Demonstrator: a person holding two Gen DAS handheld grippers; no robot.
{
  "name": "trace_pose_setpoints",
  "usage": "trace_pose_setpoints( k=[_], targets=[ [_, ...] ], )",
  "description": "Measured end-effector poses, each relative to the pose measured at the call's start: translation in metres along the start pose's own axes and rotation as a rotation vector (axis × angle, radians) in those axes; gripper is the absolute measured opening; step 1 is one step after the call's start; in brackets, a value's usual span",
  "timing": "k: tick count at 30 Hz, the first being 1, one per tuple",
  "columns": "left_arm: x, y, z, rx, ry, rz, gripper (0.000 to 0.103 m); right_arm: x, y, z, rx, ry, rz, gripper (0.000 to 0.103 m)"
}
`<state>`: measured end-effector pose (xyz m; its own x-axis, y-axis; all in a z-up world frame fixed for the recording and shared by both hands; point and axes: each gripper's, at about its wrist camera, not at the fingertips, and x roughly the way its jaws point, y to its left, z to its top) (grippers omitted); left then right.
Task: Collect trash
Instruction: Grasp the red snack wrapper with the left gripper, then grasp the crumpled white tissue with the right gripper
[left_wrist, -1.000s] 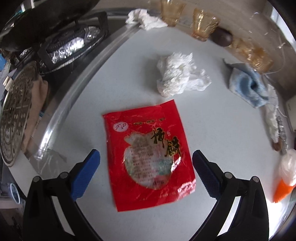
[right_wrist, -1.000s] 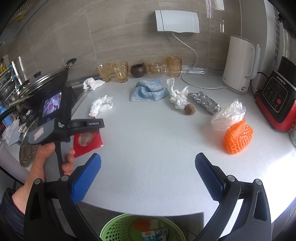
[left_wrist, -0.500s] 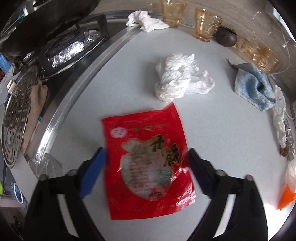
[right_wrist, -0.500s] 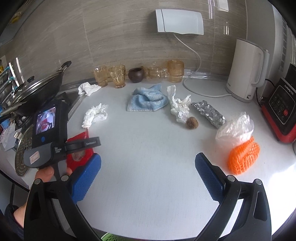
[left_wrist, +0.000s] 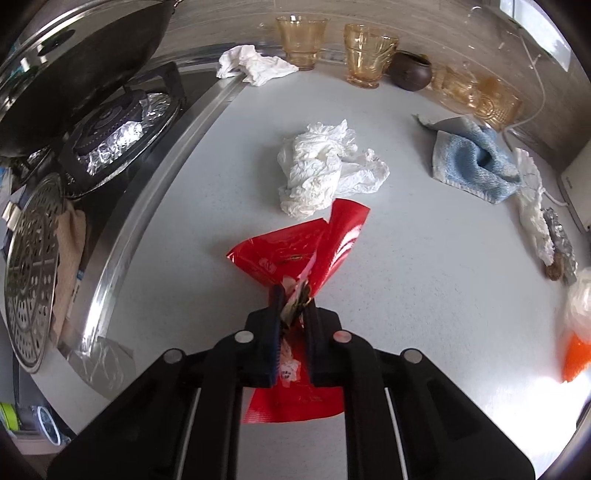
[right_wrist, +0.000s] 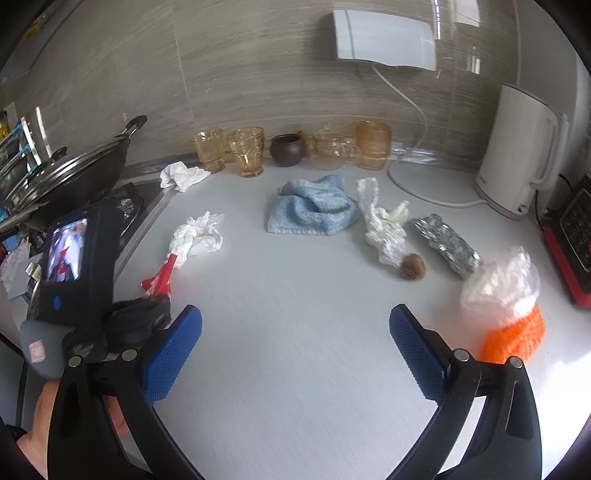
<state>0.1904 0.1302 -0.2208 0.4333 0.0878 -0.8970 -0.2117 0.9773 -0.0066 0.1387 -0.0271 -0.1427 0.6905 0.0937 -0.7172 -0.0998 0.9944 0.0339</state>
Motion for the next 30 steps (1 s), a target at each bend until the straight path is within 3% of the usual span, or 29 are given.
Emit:
trace_pose_setpoints(
  k=[4,12,23,28,30],
  targets=[
    [-0.008,0.010,0.004,0.022,-0.009,-0.032,0.008,0.020,0.016,0.017,-0.027,-0.003,0.021,0.101],
    [-0.024,0.044,0.016,0.083,-0.053,-0.011,0.008,0.085,0.065,0.051,-0.073,0.022,0.102,0.101],
    [0.008,0.069,0.042,0.128,-0.046,-0.013,0.008,0.170,0.126,0.073,-0.154,0.113,0.126,0.101],
    [0.021,0.076,0.050,0.126,-0.030,-0.023,0.008,0.191,0.137,0.074,-0.186,0.153,0.104,0.087],
    [0.022,0.077,0.050,0.127,-0.031,-0.021,0.008,0.196,0.139,0.072,-0.188,0.170,0.108,0.074]
  ],
)
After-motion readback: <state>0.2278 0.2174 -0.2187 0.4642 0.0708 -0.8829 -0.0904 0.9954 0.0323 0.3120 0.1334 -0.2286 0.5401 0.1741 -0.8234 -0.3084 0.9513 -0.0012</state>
